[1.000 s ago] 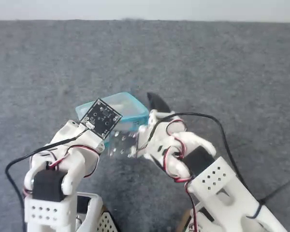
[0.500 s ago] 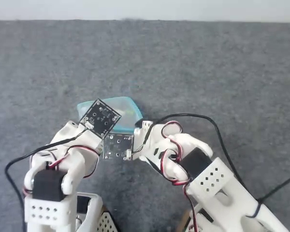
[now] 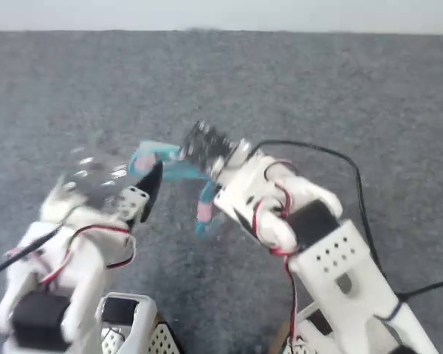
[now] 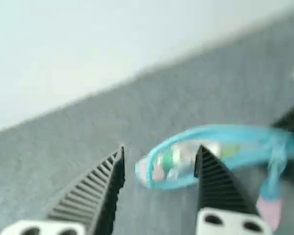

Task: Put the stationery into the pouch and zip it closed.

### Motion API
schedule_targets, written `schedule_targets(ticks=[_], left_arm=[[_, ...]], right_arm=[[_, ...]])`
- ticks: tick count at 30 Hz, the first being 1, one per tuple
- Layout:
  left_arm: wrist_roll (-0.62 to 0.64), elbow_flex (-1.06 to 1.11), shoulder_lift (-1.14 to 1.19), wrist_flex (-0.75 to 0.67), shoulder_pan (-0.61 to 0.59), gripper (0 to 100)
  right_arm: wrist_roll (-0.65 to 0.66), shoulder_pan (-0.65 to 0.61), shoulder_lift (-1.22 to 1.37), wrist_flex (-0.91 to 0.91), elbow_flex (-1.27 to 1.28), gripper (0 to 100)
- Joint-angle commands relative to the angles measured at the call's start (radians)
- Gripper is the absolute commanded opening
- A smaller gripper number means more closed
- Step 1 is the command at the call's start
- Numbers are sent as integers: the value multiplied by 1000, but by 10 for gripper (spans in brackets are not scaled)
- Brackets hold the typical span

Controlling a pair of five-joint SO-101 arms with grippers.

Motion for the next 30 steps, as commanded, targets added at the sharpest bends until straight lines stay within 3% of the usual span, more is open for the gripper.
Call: schedule_targets(ticks=[1,6,9,13,21,30], left_arm=[[129,-114,-20,-60,3,227],[146,-71,-109,-29,12,227],[61,91,-140,-9,25,230],[-8,318,-152,-84,133,246],[26,469,-147,-175,308,284],[94,584,-146,-368,293,259]], right_arm=[[-109,65,97,8,-126,7],[-140,107,222,79,-247,7],[-141,104,231,154,-353,7],[-146,64,242,209,-431,7],[-175,50,242,214,-420,7],[-169,8,237,225,-391,7]])
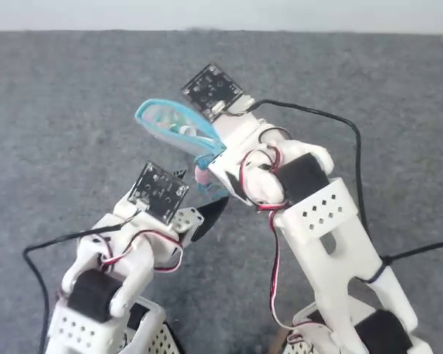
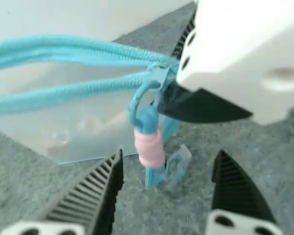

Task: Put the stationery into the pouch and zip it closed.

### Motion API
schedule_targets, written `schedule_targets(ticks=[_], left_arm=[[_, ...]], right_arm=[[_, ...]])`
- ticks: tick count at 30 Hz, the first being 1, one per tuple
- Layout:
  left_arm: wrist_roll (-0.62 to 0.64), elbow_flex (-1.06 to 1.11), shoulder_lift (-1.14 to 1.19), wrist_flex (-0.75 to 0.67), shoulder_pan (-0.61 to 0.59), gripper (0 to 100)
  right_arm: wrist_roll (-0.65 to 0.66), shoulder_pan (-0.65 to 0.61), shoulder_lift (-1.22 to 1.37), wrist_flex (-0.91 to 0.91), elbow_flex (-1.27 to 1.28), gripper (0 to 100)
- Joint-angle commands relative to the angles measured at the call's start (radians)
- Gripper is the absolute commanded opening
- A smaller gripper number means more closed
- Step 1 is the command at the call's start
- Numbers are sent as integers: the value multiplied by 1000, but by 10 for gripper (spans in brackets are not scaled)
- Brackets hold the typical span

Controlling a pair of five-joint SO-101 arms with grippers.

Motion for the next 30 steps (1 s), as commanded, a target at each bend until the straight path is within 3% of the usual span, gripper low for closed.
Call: schedule_targets(ticks=[1,7,11,14,21,30], left_arm=[[38,25,-6,-110,-32,257],[40,39,-6,-152,-80,218],[34,35,-15,-161,-80,0],[-29,12,-15,-150,-80,10],[-32,-170,-8,5,-84,10],[-61,-229,-6,54,-236,10]], right_arm=[[-8,-12,-15,12,-20,7],[-8,-12,-12,-33,64,7],[-5,-12,-10,-88,140,7],[20,-10,-10,-140,212,7],[20,-7,-8,-249,336,7],[18,-7,-8,-292,391,7]])
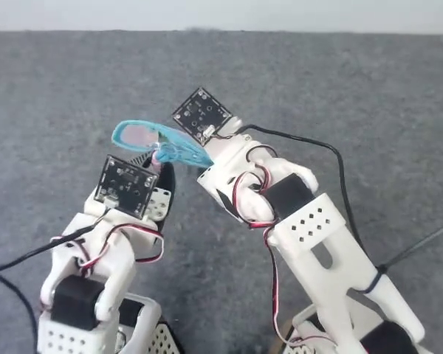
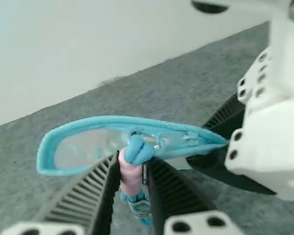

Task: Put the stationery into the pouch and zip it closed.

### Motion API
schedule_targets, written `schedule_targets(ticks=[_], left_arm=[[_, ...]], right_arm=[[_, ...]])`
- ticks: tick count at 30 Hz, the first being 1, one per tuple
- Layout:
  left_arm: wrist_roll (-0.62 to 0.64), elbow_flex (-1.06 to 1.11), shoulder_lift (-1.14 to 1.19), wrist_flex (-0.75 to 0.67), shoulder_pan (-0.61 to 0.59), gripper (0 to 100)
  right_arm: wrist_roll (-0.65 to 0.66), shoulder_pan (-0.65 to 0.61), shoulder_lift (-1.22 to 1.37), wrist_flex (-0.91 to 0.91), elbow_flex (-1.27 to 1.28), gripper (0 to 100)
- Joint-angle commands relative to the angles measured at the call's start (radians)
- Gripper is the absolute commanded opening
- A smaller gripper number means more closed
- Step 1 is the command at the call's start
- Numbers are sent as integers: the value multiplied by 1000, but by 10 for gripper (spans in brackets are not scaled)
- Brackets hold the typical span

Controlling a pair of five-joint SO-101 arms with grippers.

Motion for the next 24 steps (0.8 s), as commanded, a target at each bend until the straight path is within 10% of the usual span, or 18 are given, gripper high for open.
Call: schedule_targets(ticks=[1,24], left_arm=[[-32,-68,-6,21,-66,10],[-164,50,-5,-135,-537,11]], right_arm=[[17,7,25,2,64,7],[57,157,25,1,104,7]])
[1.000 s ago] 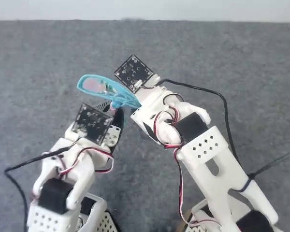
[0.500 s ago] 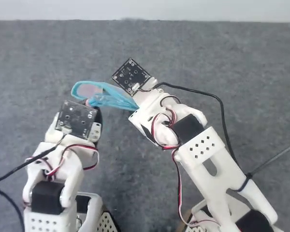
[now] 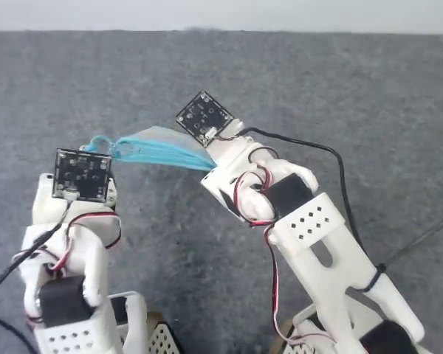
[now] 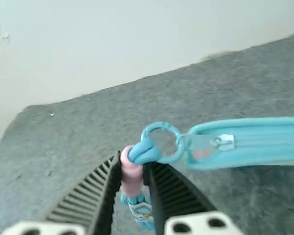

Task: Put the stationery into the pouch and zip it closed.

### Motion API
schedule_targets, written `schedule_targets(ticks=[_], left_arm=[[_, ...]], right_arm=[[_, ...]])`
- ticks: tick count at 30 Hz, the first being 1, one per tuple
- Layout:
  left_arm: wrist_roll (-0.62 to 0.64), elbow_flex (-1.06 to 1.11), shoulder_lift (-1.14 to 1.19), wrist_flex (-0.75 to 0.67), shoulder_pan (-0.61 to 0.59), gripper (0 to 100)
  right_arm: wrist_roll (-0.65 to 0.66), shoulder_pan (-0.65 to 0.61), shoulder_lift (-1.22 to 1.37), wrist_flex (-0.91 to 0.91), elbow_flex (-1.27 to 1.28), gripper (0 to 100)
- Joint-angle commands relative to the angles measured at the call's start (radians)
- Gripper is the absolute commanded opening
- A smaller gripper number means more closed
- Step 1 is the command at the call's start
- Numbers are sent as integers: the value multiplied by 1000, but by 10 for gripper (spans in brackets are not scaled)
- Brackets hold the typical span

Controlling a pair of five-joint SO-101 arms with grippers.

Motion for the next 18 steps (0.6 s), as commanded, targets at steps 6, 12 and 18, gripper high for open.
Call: schedule_targets(ticks=[6,12,18], left_arm=[[-40,194,-9,-120,-89,12],[-40,308,-15,-120,5,47],[14,334,-11,-77,198,270]], right_arm=[[51,202,24,-2,94,7],[52,213,24,-24,118,7],[52,332,24,-24,115,7]])
